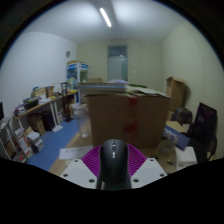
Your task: Arrange mouse
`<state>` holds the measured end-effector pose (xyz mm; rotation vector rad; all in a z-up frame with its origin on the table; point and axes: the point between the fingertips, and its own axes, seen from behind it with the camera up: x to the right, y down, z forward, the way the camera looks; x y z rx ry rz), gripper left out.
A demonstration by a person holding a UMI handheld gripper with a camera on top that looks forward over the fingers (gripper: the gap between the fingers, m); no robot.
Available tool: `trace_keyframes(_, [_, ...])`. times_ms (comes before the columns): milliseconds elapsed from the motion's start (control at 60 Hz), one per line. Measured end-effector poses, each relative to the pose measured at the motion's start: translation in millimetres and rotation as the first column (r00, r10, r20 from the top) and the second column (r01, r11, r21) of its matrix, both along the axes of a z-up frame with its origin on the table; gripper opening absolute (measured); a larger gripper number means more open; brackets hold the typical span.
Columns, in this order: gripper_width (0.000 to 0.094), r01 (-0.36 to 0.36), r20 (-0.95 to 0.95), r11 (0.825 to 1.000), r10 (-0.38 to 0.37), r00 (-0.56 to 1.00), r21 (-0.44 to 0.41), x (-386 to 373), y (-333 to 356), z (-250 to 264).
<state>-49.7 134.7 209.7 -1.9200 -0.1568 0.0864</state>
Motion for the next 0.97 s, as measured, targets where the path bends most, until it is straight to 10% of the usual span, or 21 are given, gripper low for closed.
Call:
trace_keyframes(417, [0.0393,0.083,0.032,0.946,-0.077,0.997,-0.314,110.5,-16.7,-218.8])
trace_keyframes(633, [0.0500,0.089,0.056,0.928,-0.073,0.996,-0.362,109.5,-15.8,-216.9])
trace_keyframes(733, [0.0823,0.138,0.092,0.902,-0.110,0.990,-0.410,113.9,-26.5,-213.4])
trace_keyframes(967, [0.0820,0.209,0.060,0.888,-0.202,0.977,-0.410,71.8,-100.3,-149.7])
